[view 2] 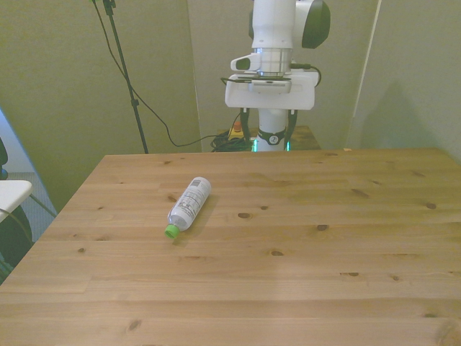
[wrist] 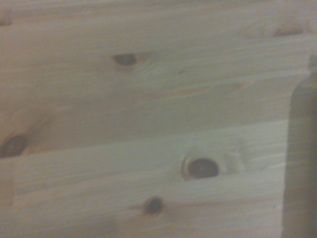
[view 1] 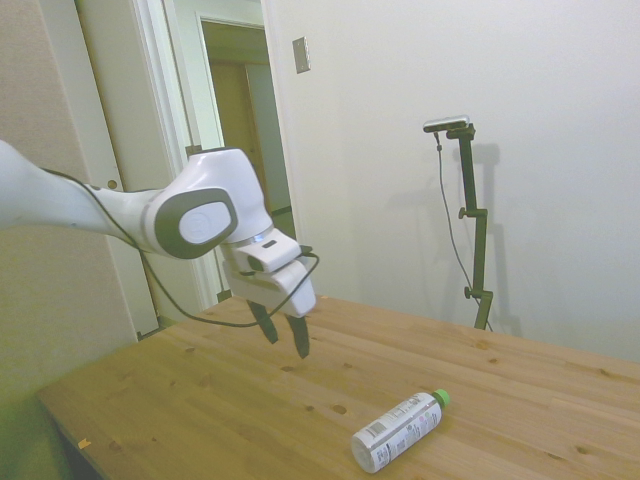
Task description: Stand the water bottle
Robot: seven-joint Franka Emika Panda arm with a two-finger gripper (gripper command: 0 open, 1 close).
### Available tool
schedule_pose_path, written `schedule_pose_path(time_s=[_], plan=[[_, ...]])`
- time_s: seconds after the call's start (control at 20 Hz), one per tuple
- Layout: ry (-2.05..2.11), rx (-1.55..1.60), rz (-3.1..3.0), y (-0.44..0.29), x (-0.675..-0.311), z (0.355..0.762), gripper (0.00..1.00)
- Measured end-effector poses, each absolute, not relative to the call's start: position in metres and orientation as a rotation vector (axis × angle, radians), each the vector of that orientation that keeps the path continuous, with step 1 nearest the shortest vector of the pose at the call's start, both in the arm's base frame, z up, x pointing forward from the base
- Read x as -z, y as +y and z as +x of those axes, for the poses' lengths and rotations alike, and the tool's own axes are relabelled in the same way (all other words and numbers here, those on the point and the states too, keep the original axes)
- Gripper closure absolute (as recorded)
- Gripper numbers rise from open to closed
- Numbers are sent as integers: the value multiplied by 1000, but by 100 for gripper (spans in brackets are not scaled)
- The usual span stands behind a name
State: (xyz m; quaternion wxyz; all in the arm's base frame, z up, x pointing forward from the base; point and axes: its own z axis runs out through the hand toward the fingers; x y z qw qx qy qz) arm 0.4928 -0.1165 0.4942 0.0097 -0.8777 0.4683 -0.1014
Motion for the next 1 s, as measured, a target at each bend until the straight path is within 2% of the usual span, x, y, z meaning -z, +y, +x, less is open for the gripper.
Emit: schedule_pose_path(time_s=[0.2, 0.55, 1.0], plan=[[1468, 312, -2763, -168, -484, 534, 0], [1555, 345, -2741, -257, -467, 574, 0], [1605, 328, -2756, -287, -408, 623, 0]])
